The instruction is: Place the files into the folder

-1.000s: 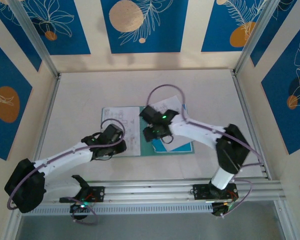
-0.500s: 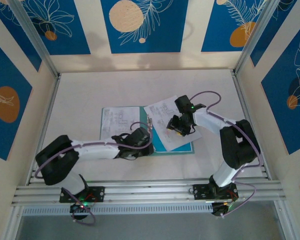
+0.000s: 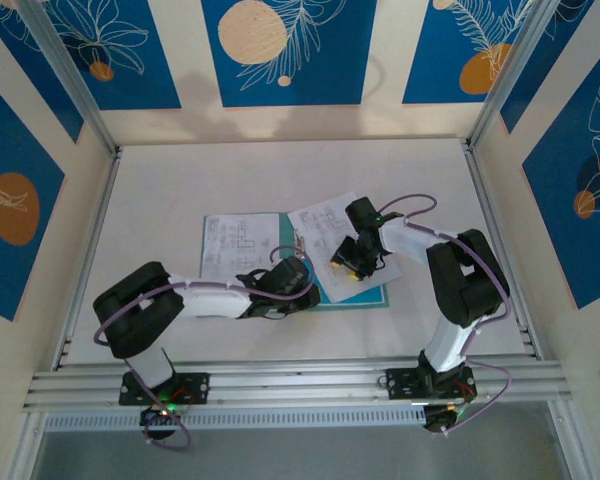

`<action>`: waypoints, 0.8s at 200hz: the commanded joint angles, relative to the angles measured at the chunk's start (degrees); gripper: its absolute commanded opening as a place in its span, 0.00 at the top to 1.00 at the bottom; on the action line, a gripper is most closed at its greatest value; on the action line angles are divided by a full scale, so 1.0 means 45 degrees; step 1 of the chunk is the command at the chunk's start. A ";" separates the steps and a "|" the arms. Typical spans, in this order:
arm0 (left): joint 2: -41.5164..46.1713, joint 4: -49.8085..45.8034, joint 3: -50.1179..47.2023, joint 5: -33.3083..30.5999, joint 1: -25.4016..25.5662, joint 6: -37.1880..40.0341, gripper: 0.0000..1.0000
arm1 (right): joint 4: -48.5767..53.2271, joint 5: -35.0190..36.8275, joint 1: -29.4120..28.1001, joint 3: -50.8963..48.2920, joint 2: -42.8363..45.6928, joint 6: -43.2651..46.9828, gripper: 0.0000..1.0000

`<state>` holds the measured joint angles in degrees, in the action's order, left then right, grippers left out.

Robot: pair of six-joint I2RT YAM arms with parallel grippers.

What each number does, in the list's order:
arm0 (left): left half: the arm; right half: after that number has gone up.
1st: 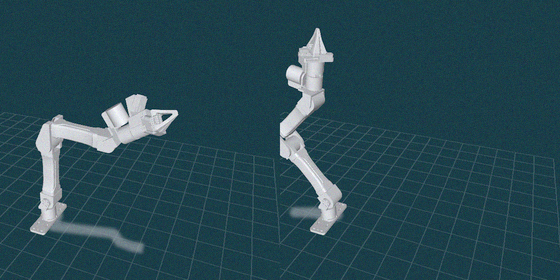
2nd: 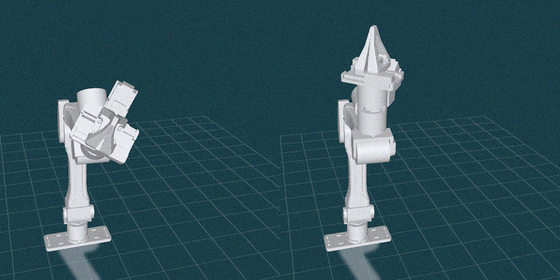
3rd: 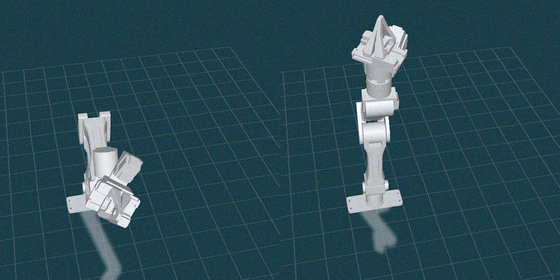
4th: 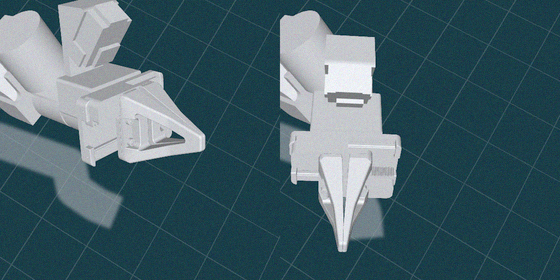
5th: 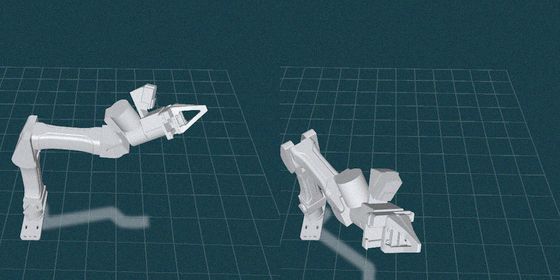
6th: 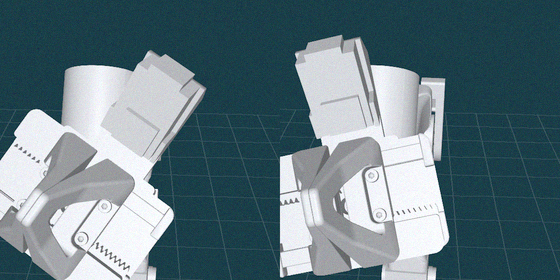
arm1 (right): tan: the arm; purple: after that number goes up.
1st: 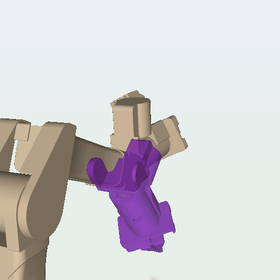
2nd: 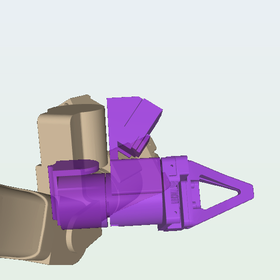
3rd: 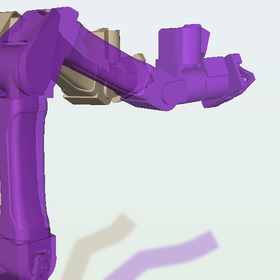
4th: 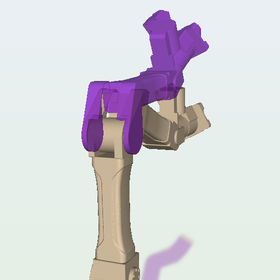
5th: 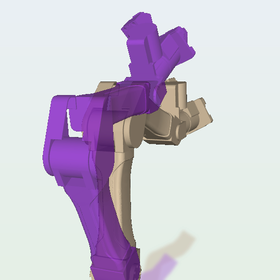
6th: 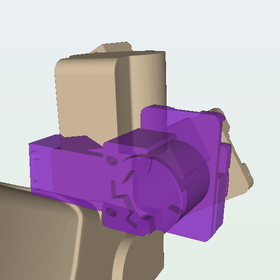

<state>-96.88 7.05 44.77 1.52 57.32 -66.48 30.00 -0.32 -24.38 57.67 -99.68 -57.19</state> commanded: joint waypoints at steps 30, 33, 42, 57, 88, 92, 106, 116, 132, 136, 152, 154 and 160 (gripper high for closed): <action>-0.0336 0.0779 -0.0340 0.0102 0.0158 -0.0404 0.65 | 0.0269 -0.0494 -0.0284 -0.0693 0.0145 -0.0815 0.53; -0.0328 0.0795 -0.0340 0.0110 0.0171 -0.0420 0.65 | 0.0253 -0.0537 -0.0302 -0.0719 0.0154 -0.0891 0.53; -0.0354 0.0797 -0.0340 0.0092 0.0172 -0.0411 0.63 | 0.0155 -0.0682 -0.0339 -0.0834 0.0140 -0.1113 0.52; -0.0396 0.0852 -0.0351 0.0121 0.0191 -0.0422 0.61 | -0.0142 -0.0844 -0.0383 -0.1099 0.0215 -0.1601 0.53; -0.0514 0.1007 -0.0389 0.0156 0.0247 -0.0499 0.61 | -0.0689 -0.1131 -0.0346 -0.1501 0.0277 -0.2692 0.53; -0.0520 0.1021 -0.0398 0.0151 0.0250 -0.0501 0.61 | -0.0803 -0.1203 -0.0341 -0.1560 0.0283 -0.2829 0.53; -0.0518 0.1012 -0.0419 0.0151 0.0251 -0.0502 0.61 | -0.1076 -0.1384 -0.0324 -0.1633 0.0247 -0.3235 0.53; -0.0508 0.0993 -0.0419 0.0151 0.0248 -0.0496 0.61 | -0.1172 -0.1490 -0.0342 -0.1608 0.0171 -0.3443 0.53; -0.0543 0.0992 -0.0419 0.0171 0.0251 -0.0497 0.61 | -0.1262 -0.1600 -0.0378 -0.1572 0.0076 -0.3720 0.53; -0.0555 0.1010 -0.0419 0.0170 0.0251 -0.0486 0.61 | -0.1292 -0.1645 -0.0373 -0.1576 0.0044 -0.3767 0.53; -0.0642 0.1029 -0.0419 0.0200 0.0251 -0.0487 0.61 | -0.1406 -0.1779 -0.0421 -0.1603 -0.0039 -0.4021 0.53; -0.0640 0.1031 -0.0419 0.0202 0.0236 -0.0487 0.61 | -0.1426 -0.1793 -0.0421 -0.1614 -0.0052 -0.4042 0.53; -0.0677 0.1046 -0.0419 0.0190 0.0250 -0.0485 0.61 | -0.1479 -0.1841 -0.0441 -0.1641 -0.0092 -0.4138 0.53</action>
<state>-97.71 11.18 43.75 1.52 57.60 -68.53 22.35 -7.35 -25.67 52.60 -97.67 -72.29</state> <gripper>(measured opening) 0.390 0.471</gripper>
